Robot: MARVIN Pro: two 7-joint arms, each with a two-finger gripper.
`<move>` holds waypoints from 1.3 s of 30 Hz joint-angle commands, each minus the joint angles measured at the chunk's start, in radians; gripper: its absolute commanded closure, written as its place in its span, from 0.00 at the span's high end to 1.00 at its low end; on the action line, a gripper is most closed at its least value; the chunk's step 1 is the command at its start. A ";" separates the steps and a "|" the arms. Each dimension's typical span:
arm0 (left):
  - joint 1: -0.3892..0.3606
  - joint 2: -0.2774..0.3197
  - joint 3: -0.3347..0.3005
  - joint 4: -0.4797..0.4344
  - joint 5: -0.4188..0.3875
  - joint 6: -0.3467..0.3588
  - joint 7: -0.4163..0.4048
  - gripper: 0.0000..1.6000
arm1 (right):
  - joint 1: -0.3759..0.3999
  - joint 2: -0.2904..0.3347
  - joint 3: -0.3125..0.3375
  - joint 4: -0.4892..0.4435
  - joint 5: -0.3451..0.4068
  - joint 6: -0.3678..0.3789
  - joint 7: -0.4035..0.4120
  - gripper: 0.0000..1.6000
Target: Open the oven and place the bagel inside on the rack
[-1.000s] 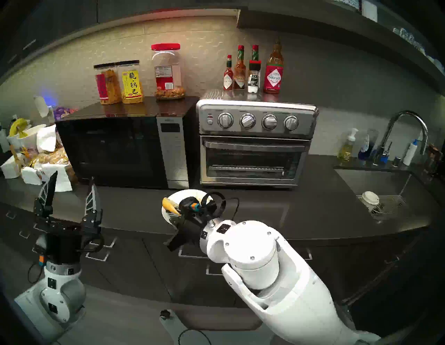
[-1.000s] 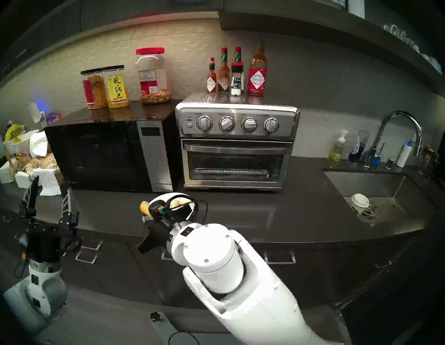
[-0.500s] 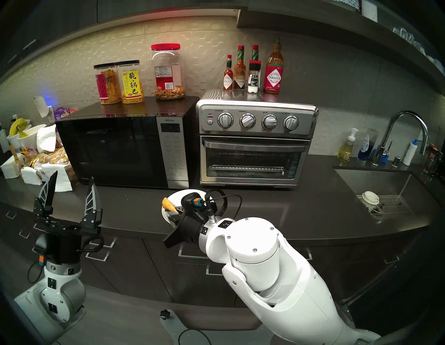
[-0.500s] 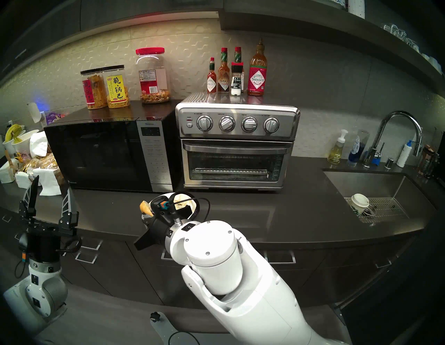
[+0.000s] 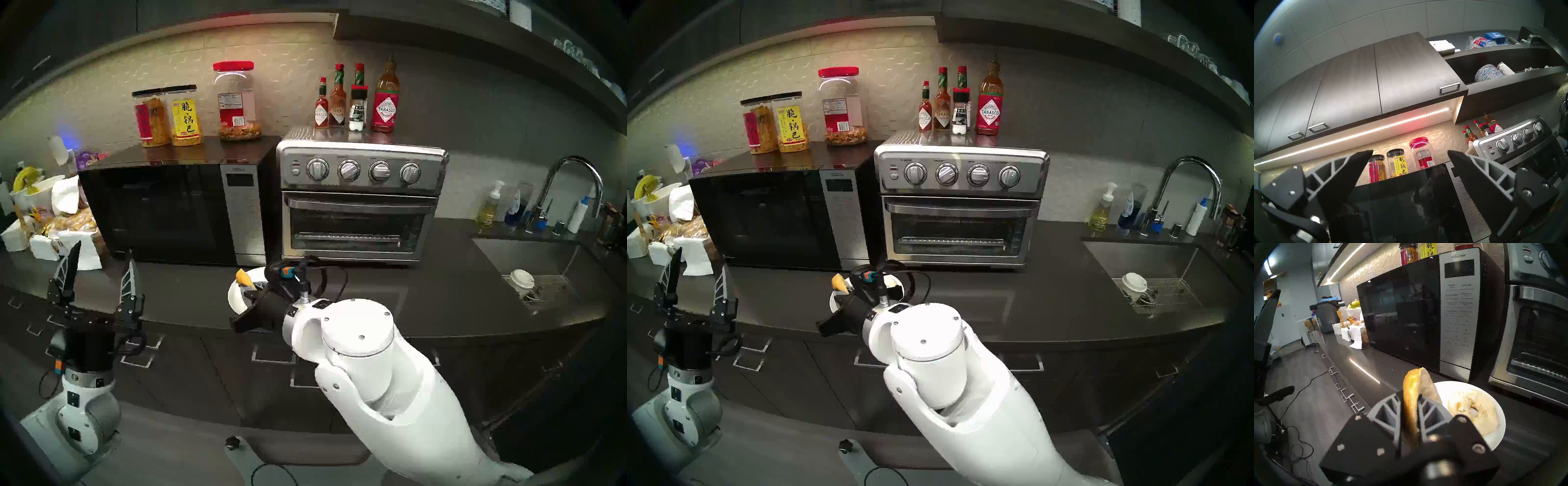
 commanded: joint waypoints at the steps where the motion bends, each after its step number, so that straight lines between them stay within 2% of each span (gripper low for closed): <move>1: -0.001 0.000 -0.007 -0.008 0.001 0.000 0.001 1.00 | 0.031 -0.021 -0.027 0.006 0.065 -0.035 -0.068 0.16; 10: -0.001 0.000 -0.006 -0.008 0.001 -0.001 0.001 1.00 | 0.071 -0.020 -0.086 0.045 0.176 -0.097 -0.198 0.11; 16: -0.001 0.000 -0.006 -0.008 0.001 -0.001 0.001 1.00 | 0.081 -0.030 -0.098 0.078 0.256 -0.152 -0.291 0.09; 32: -0.001 0.000 -0.006 -0.008 0.001 0.000 0.001 1.00 | 0.111 -0.027 -0.143 0.110 0.365 -0.256 -0.416 0.07; 39: -0.001 0.000 -0.007 -0.008 0.001 0.000 0.001 1.00 | 0.120 -0.044 -0.142 0.127 0.396 -0.290 -0.456 0.06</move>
